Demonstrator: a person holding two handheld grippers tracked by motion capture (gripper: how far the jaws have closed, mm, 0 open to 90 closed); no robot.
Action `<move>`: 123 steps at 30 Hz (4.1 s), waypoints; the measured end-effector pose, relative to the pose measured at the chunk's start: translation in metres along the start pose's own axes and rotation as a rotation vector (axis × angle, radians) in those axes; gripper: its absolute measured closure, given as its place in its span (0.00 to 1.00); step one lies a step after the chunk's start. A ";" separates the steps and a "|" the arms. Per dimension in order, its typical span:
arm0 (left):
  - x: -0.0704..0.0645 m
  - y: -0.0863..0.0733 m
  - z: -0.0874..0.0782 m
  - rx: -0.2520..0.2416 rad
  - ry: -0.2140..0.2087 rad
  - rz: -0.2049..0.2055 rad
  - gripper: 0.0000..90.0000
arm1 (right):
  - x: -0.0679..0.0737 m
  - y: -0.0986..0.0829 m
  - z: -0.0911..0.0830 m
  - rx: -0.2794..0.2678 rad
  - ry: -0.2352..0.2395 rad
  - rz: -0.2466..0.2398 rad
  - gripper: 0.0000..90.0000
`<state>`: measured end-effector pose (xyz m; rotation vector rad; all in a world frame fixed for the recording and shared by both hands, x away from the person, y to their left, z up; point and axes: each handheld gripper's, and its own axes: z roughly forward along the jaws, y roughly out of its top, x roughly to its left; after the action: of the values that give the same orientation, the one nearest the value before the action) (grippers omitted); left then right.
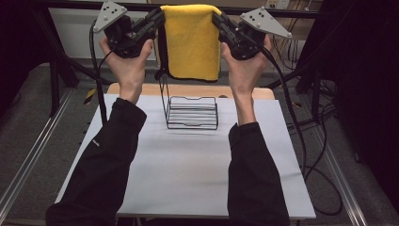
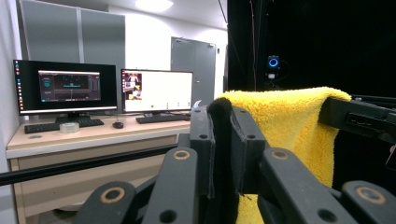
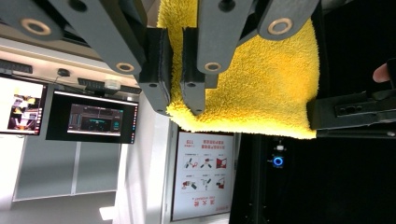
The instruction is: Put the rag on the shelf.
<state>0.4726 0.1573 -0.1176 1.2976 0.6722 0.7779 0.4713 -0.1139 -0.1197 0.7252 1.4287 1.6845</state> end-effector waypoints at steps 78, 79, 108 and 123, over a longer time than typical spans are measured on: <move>0.011 -0.092 -0.014 0.243 -0.091 0.099 0.89 | -0.007 -0.084 -0.017 0.246 0.087 -0.067 0.93; 0.010 -0.092 -0.015 0.246 -0.093 0.104 0.89 | -0.006 -0.085 -0.019 0.247 0.088 -0.067 0.93; -0.005 -0.126 -0.043 0.384 -0.149 0.077 0.85 | 0.006 -0.116 -0.051 0.345 0.142 -0.041 0.91; -0.004 -0.110 -0.047 0.417 -0.176 0.020 0.63 | 0.006 -0.130 -0.056 0.379 0.155 -0.056 0.89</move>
<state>0.4459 0.1709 -0.2333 1.7312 0.7025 0.5456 0.4483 -0.1314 -0.2587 0.7607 1.8910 1.4674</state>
